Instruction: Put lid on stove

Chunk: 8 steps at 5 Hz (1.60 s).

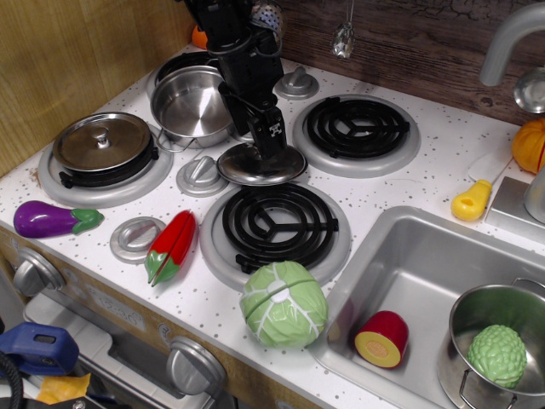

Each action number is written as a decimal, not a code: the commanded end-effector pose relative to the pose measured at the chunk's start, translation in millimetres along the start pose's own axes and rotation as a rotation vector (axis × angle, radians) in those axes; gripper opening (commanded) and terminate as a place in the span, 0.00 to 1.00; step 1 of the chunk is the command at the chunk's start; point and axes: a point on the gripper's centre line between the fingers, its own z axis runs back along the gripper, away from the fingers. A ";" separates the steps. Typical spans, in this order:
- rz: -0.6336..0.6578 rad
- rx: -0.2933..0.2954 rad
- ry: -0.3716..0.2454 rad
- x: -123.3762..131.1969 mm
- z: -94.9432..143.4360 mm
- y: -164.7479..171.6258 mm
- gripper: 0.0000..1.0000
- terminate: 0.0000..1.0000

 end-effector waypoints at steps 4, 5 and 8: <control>0.007 -0.001 -0.056 6.5 6.1 17.2 0.00 0.00; 0.023 -0.015 -0.068 6.2 3.4 17.6 0.00 0.00; 0.062 0.042 -0.056 31.9 48.9 9.4 0.00 0.00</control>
